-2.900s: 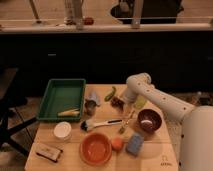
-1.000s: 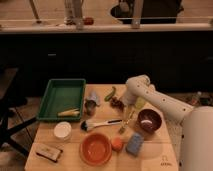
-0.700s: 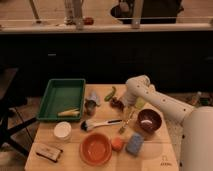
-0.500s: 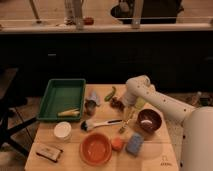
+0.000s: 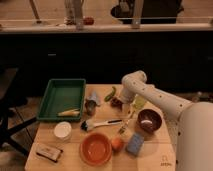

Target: Place grapes in paper cup

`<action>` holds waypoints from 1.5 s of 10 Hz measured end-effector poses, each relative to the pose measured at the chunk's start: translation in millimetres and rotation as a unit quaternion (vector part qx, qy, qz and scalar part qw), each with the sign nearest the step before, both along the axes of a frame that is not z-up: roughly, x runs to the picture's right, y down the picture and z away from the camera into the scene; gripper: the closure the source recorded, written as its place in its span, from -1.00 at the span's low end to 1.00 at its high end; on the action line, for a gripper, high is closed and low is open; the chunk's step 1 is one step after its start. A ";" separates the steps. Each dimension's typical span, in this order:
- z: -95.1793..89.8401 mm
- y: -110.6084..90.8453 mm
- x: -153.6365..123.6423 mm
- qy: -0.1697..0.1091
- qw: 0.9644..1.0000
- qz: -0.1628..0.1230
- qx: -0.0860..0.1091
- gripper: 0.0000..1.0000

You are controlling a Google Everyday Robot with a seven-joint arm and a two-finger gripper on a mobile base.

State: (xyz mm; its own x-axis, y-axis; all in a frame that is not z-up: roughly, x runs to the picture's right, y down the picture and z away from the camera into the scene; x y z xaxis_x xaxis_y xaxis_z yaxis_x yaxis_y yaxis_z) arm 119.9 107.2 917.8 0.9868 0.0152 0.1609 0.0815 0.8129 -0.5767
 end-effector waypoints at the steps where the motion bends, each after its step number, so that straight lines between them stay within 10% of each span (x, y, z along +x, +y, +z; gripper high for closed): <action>1: 2.5 -3.2 1.3 0.015 1.000 0.010 -0.003 -0.60; 9: 24.9 7.0 -1.0 0.040 0.997 0.069 -0.003 -0.56; 15: 27.2 12.0 -4.9 0.029 0.998 0.061 -0.011 0.59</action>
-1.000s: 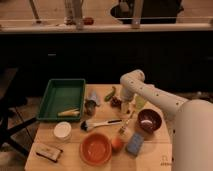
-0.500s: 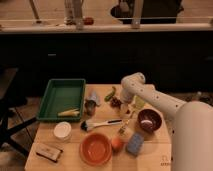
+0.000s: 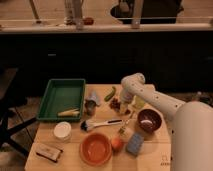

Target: Place grapes in paper cup

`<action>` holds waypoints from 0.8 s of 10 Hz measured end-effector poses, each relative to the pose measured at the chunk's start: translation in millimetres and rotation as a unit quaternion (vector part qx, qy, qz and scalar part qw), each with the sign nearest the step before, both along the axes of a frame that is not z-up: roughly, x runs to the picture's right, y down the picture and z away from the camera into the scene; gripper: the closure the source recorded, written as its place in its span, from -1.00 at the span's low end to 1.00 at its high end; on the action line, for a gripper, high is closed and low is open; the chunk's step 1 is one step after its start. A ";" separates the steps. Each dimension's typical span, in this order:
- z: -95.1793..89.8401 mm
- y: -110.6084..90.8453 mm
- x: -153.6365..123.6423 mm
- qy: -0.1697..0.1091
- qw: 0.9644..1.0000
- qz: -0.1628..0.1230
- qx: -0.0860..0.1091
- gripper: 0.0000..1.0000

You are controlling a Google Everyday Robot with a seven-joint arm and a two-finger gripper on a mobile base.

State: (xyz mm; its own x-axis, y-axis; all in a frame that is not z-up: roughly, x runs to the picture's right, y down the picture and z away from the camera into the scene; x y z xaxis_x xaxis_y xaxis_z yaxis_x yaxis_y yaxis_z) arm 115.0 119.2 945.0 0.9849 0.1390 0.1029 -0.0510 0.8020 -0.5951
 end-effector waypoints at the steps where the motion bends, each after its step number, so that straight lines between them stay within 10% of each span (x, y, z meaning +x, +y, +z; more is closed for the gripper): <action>1: 0.1 0.3 -0.2 0.000 1.000 -0.001 -0.001 0.80; 8: 0.4 2.2 -1.1 -0.005 1.000 -0.013 -0.009 0.98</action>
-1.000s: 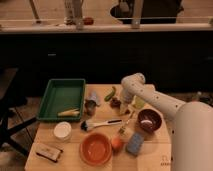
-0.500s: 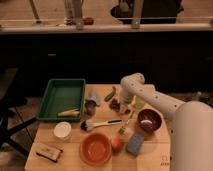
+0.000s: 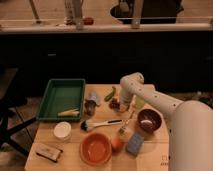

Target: Place grapes in paper cup

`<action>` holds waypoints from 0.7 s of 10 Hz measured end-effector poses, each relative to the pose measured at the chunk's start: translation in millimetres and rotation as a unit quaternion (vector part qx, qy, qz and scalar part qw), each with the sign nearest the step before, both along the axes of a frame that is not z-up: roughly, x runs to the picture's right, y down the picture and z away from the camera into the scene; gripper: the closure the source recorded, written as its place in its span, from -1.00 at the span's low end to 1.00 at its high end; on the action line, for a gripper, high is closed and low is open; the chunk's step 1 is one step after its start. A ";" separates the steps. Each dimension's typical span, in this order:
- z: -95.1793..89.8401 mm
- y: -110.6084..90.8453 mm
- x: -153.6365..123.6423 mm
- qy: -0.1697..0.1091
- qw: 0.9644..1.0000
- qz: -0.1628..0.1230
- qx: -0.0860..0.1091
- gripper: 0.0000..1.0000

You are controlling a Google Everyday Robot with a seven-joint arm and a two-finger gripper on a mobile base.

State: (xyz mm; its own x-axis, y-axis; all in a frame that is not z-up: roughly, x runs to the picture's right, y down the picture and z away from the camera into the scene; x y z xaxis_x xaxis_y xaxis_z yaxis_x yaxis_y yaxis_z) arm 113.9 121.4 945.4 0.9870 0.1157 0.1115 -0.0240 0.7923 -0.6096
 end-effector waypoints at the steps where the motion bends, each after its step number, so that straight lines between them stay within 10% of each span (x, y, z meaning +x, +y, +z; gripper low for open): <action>1: -0.4 0.5 -0.3 -0.001 1.000 -0.001 -0.001 0.98; 7: -2.8 0.9 -0.5 -0.003 1.000 -0.003 -0.003 0.98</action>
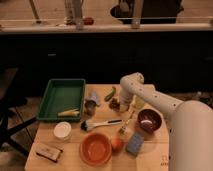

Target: Place grapes in paper cup

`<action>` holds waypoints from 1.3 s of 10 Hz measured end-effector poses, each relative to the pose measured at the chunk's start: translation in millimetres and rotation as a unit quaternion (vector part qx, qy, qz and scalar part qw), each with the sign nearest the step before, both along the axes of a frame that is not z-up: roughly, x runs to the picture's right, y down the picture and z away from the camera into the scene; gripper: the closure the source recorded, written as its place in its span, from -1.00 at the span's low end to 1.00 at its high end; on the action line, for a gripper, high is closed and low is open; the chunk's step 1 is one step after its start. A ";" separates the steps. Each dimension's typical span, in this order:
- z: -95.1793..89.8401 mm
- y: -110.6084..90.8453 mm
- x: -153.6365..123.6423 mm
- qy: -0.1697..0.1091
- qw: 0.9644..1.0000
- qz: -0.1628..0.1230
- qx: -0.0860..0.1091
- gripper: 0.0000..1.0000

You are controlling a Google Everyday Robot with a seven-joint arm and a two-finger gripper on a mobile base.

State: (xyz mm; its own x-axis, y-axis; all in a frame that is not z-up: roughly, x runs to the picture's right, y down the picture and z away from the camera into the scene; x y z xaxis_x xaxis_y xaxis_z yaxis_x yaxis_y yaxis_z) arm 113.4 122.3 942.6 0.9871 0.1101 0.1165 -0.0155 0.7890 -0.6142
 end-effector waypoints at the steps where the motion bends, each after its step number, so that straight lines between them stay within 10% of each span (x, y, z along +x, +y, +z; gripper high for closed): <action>1: -0.3 -0.1 -0.2 0.000 1.000 0.000 0.000 0.98; 13: -4.9 -3.5 0.6 -0.001 1.000 0.003 0.008 0.98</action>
State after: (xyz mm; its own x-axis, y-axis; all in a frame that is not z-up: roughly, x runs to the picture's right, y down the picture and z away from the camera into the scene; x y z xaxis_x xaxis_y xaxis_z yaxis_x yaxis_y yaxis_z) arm 114.0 118.9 937.7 0.9860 0.1146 0.1213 -0.0190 0.7991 -0.6009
